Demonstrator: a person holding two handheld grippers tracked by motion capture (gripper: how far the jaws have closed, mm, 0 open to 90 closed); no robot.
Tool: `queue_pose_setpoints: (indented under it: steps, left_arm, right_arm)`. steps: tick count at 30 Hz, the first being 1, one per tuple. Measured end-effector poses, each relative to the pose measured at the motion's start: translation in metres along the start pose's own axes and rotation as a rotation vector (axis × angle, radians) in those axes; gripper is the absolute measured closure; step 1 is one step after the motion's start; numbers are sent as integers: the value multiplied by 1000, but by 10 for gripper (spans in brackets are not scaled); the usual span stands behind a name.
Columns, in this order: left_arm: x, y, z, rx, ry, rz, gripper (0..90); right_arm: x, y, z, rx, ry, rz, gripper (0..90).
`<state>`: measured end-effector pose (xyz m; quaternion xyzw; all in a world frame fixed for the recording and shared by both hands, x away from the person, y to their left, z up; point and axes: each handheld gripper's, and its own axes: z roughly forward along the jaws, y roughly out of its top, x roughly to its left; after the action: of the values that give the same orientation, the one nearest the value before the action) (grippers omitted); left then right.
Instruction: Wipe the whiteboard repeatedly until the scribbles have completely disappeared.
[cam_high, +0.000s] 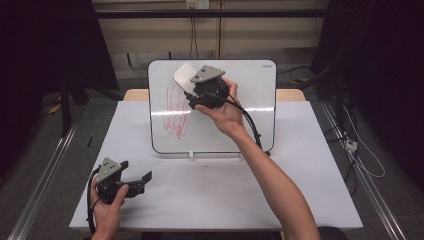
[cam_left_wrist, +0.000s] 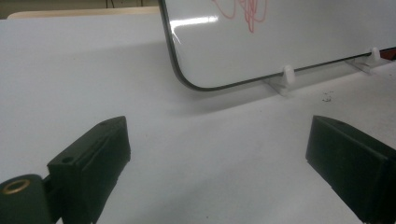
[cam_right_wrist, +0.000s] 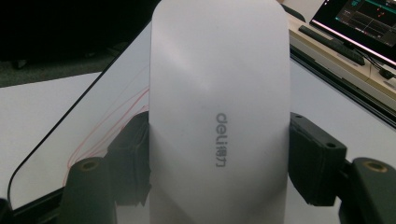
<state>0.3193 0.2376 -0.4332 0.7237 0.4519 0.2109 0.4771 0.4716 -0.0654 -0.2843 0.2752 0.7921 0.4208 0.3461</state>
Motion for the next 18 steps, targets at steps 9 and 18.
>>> queue_pose_setpoints:
  steps: [9, 18]
  left_arm:
    - [1, 1, -1, 0, 3, 0, 63]
    - [1, 0, -1, 1, 2, -2, 63]
  right_arm:
    - [1, 3, 13, 28, -15, -18, 318]
    - [4, 5, 23, 39, -30, -22, 318]
